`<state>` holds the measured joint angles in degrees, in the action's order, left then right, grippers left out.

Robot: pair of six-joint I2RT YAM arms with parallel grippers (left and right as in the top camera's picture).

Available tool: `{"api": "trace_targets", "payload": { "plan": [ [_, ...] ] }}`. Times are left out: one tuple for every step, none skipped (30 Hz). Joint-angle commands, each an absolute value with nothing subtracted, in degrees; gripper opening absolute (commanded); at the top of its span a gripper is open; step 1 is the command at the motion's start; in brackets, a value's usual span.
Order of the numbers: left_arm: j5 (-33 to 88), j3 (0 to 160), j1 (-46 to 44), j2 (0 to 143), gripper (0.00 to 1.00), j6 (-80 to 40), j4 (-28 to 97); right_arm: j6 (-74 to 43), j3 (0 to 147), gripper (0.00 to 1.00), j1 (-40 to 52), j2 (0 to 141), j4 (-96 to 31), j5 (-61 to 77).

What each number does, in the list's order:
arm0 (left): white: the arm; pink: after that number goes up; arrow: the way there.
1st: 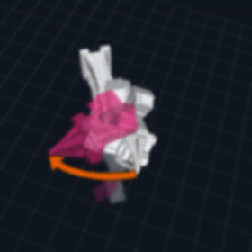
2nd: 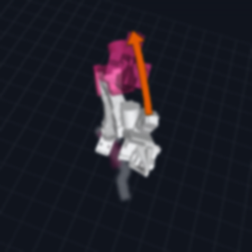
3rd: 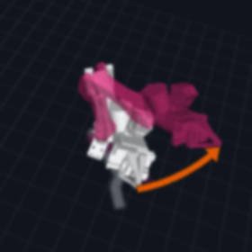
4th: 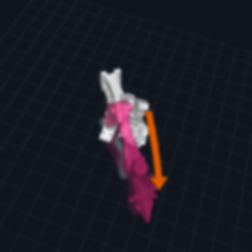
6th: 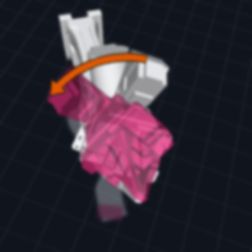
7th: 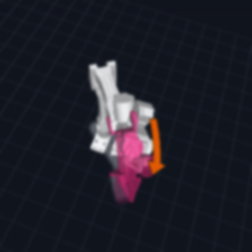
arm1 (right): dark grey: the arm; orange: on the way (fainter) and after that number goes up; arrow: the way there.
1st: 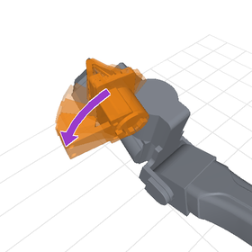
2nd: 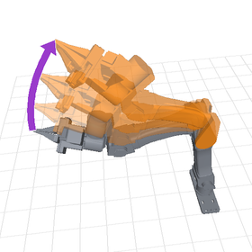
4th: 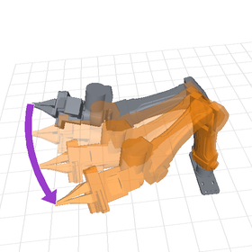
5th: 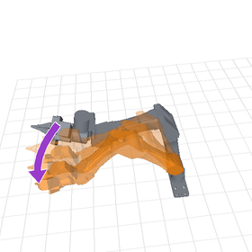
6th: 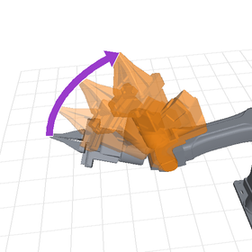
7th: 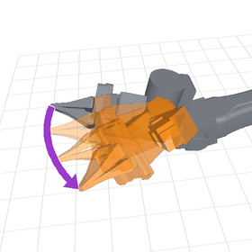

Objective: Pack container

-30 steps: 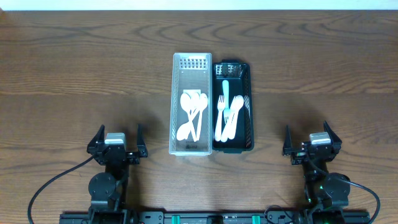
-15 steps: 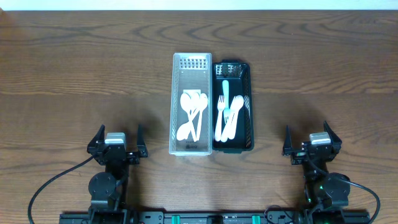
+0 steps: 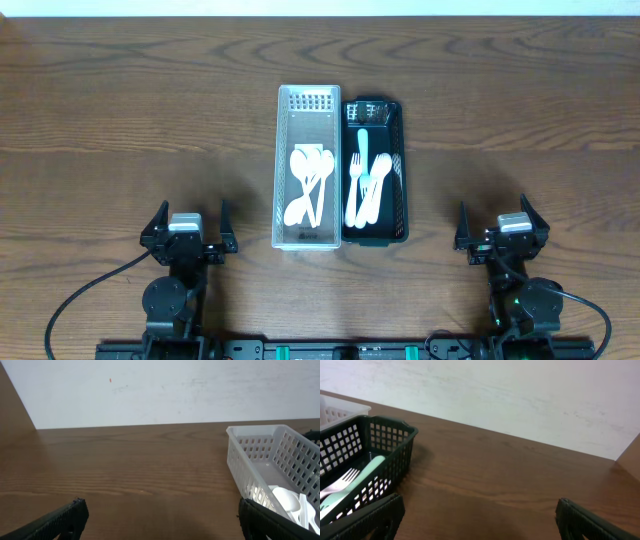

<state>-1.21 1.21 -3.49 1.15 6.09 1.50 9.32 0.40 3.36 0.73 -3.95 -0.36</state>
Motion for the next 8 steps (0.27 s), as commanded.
{"api": "trace_targets", "payload": {
  "plan": [
    [-1.48,0.23,-3.57,1.37,0.98,6.83,4.03,9.74,0.32,0.99,3.77,0.56,-4.23,0.05],
    [-1.48,0.23,-3.57,1.37,0.98,6.83,4.03,9.74,0.32,0.99,3.77,0.56,-4.21,0.05],
    [-1.48,0.23,-3.57,1.37,0.98,6.83,4.03,9.74,0.32,0.99,3.77,0.56,-4.21,0.03],
    [-1.48,0.23,-3.57,1.37,0.98,6.83,4.03,9.72,0.32,0.99,3.77,0.56,-4.21,0.05],
    [-1.48,0.23,-3.57,1.37,0.98,6.83,4.03,9.74,0.32,0.99,3.77,0.56,-4.23,0.05],
    [-1.48,0.23,-3.57,1.37,0.98,6.83,4.03,9.74,0.32,0.99,3.77,0.56,-4.23,0.05],
    [-1.48,0.23,-3.57,1.37,0.98,6.83,4.03,9.74,0.32,0.99,3.77,0.56,-4.21,0.03],
    [-1.48,0.23,-3.57,1.37,0.98,6.83,4.03,9.74,0.32,0.99,3.77,0.56,-4.21,0.05]
  ]
}}
